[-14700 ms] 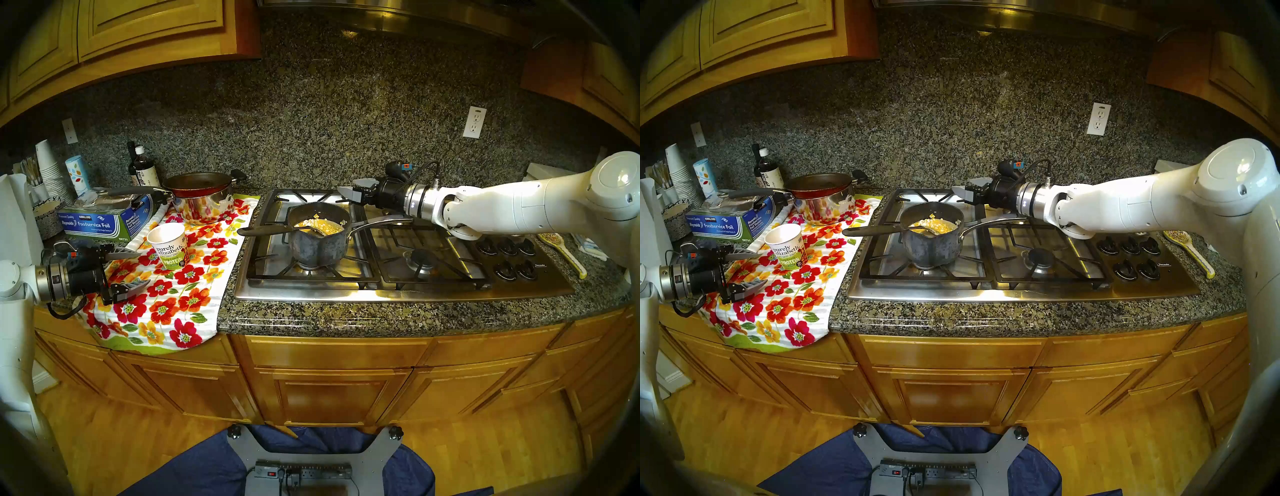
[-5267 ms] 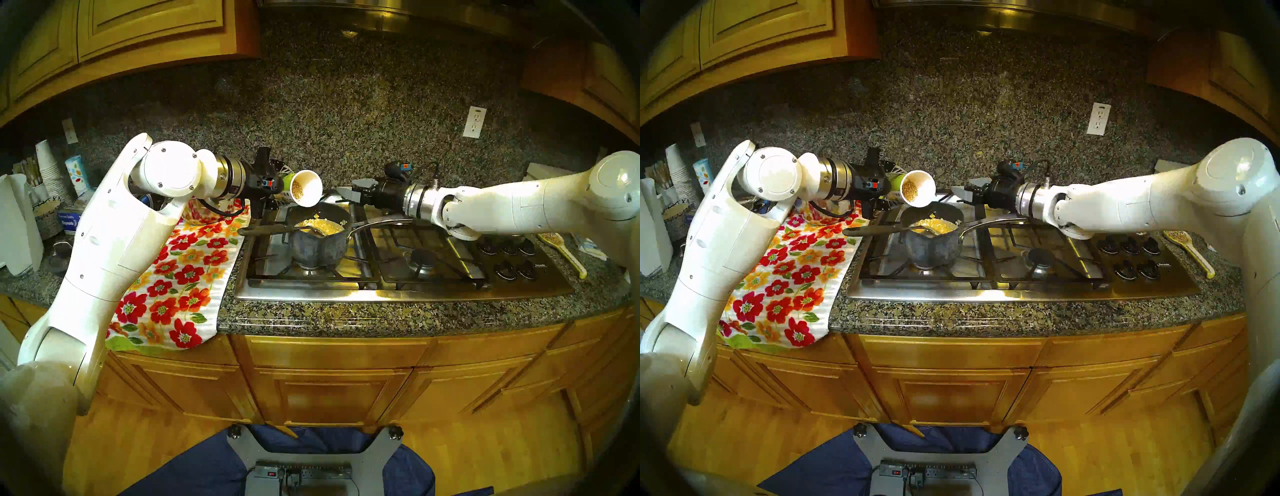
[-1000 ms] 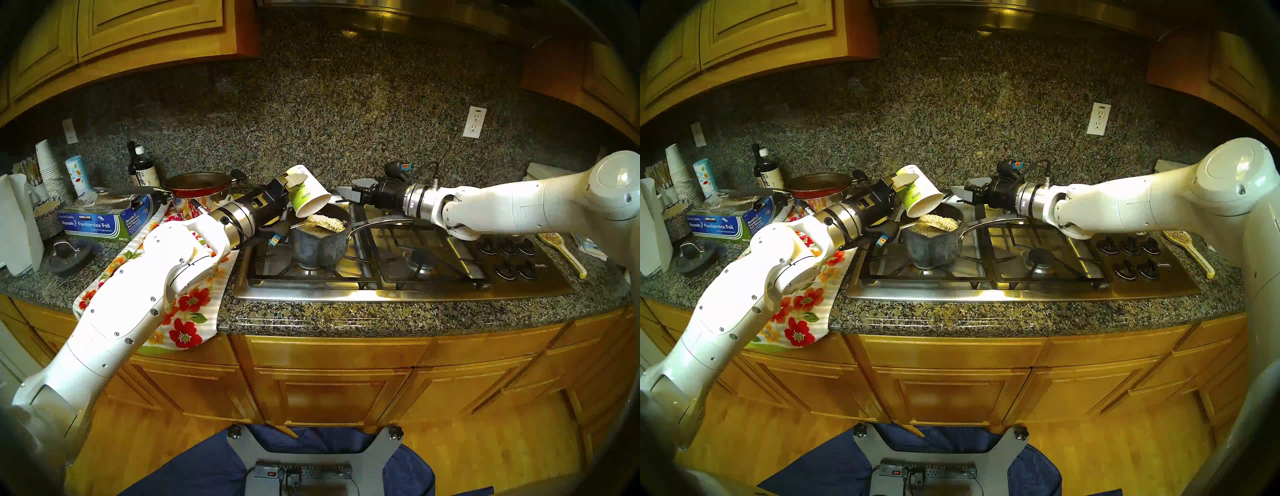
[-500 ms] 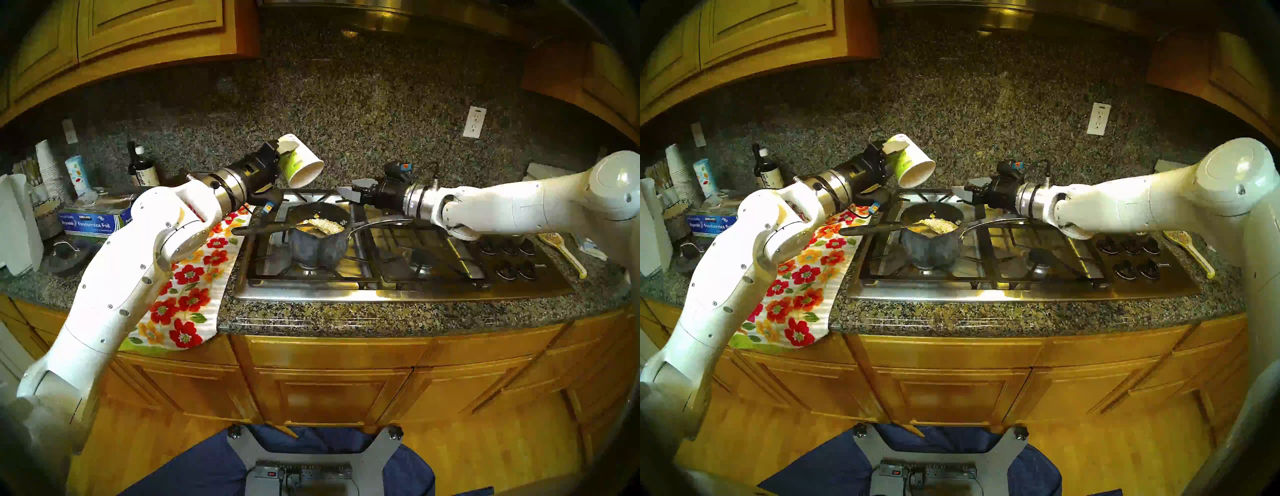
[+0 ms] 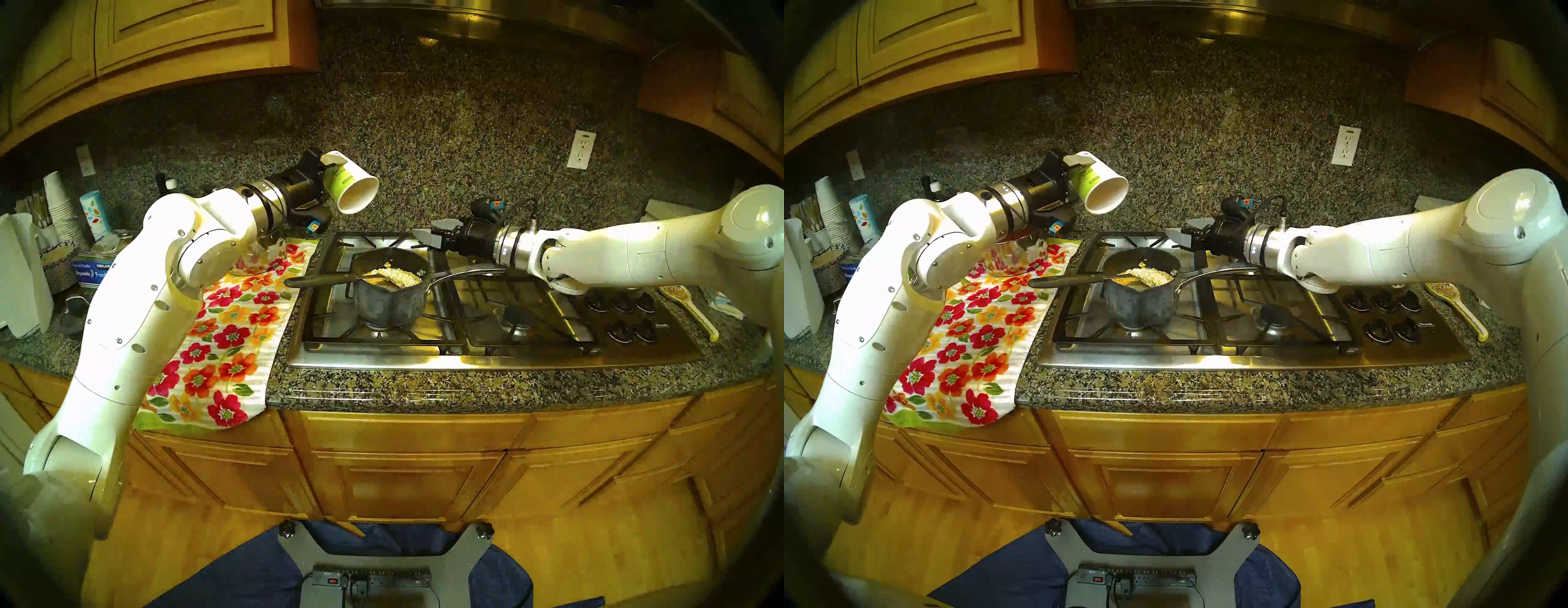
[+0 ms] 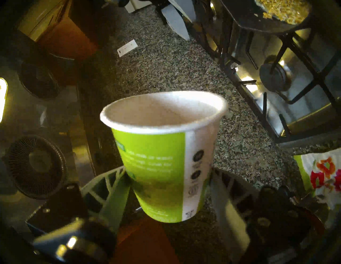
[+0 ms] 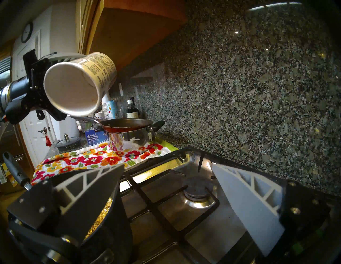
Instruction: Pour oats into pot and stir with a spoon
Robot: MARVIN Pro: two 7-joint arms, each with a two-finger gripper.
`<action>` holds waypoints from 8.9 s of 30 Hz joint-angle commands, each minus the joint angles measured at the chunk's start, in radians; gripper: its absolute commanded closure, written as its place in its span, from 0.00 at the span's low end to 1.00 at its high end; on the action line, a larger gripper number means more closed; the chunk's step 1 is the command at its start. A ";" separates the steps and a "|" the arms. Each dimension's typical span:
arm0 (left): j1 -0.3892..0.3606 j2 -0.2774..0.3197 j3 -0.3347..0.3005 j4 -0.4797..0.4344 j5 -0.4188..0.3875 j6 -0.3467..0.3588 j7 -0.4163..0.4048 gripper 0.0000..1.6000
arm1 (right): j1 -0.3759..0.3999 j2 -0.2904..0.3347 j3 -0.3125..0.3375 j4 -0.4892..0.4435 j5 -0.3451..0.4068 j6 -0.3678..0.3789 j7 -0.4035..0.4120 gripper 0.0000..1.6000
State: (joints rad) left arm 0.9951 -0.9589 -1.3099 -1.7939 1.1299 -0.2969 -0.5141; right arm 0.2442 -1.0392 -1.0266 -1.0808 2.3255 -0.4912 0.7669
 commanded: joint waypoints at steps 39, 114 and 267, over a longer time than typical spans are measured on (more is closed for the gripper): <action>-0.072 -0.005 -0.587 0.266 -0.886 0.276 -0.873 0.47 | 0.032 0.000 0.013 0.007 0.002 -0.005 0.003 0.00; 0.129 0.053 -0.784 0.814 -1.140 0.102 -0.969 0.42 | 0.033 0.000 0.012 0.006 0.002 -0.005 0.003 0.00; 0.309 0.206 -0.780 0.672 -1.337 0.128 -0.969 0.00 | 0.700 -0.006 -0.193 -0.873 -0.619 -0.048 -0.776 0.00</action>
State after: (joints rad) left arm 1.3252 -0.7724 -2.0819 -1.1076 -0.1800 -0.1672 -1.4860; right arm 0.8423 -1.0275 -1.2141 -1.9093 1.7461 -0.5560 0.0679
